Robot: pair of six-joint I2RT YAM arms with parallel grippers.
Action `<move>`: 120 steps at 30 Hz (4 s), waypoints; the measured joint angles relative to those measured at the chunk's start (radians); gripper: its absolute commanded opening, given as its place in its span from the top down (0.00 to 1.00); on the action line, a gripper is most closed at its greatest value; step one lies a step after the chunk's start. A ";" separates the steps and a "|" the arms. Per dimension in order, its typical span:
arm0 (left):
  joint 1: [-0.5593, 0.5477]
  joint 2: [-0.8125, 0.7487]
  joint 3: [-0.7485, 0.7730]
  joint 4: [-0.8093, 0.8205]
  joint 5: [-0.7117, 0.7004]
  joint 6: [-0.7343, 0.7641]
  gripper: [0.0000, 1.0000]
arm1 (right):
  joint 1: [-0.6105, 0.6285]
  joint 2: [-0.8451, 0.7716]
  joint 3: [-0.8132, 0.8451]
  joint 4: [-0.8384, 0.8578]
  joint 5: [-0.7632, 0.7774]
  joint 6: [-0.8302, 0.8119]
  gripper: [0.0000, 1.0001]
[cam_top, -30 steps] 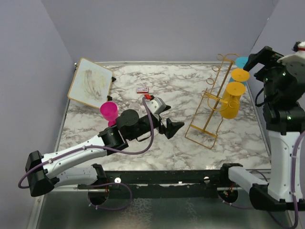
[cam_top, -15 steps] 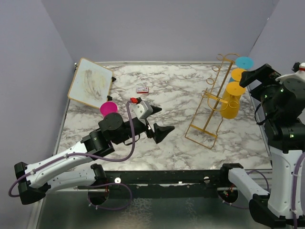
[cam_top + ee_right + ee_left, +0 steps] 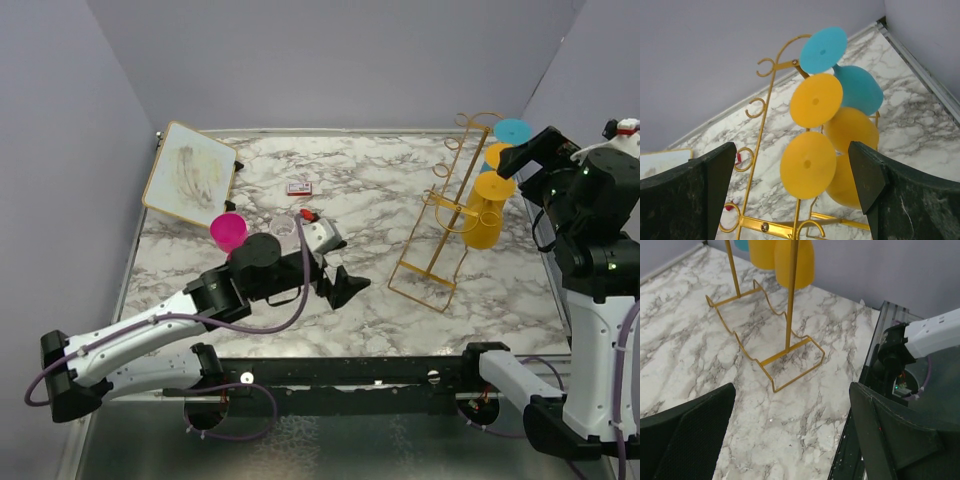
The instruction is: Take the wine glass off the wine glass rack
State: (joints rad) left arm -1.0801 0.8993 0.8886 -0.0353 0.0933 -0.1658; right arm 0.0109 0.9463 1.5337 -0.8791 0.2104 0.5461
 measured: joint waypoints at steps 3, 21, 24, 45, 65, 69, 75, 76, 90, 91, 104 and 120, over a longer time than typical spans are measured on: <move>0.000 0.087 0.002 0.017 0.011 -0.008 0.04 | 0.000 0.026 0.069 0.004 -0.030 -0.034 0.05; -0.079 0.671 0.059 0.246 -0.264 0.007 0.19 | 0.000 -0.114 0.094 0.192 -0.248 -0.148 0.07; -0.117 0.758 0.116 0.255 -0.332 0.032 0.24 | 0.000 -0.124 0.094 0.213 -0.257 -0.166 0.07; -0.068 1.052 0.230 0.293 -0.473 0.061 0.42 | 0.000 -0.158 0.078 0.225 -0.288 -0.256 0.09; 0.088 1.051 0.266 0.264 -0.463 0.089 0.41 | 0.000 -0.111 -0.125 0.171 -0.334 0.047 0.14; 0.088 1.035 0.266 0.232 -0.454 0.085 0.36 | 0.000 -0.097 -0.157 0.122 -0.281 0.126 0.17; 0.091 0.927 0.251 0.198 -0.415 0.057 0.30 | 0.000 -0.107 -0.190 0.088 -0.206 0.230 0.26; 0.091 0.905 0.249 0.195 -0.404 0.048 0.30 | 0.000 -0.115 -0.206 0.087 -0.200 0.244 0.28; 0.090 0.649 0.121 0.161 -0.201 -0.101 0.24 | 0.000 -0.124 -0.322 0.156 -0.145 0.385 0.45; 0.091 0.624 0.109 0.155 -0.190 -0.108 0.23 | 0.000 -0.124 -0.326 0.166 -0.145 0.392 0.47; 0.090 0.372 0.062 0.047 -0.156 -0.126 0.21 | 0.000 -0.113 -0.372 0.247 -0.145 0.455 0.63; 0.090 0.276 0.099 -0.028 -0.167 -0.064 0.21 | 0.000 -0.101 -0.409 0.290 -0.163 0.519 0.75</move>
State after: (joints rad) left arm -0.9897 1.1751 0.9878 -0.0631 -0.0742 -0.2298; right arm 0.0109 0.8455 1.1244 -0.5892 0.0471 1.0649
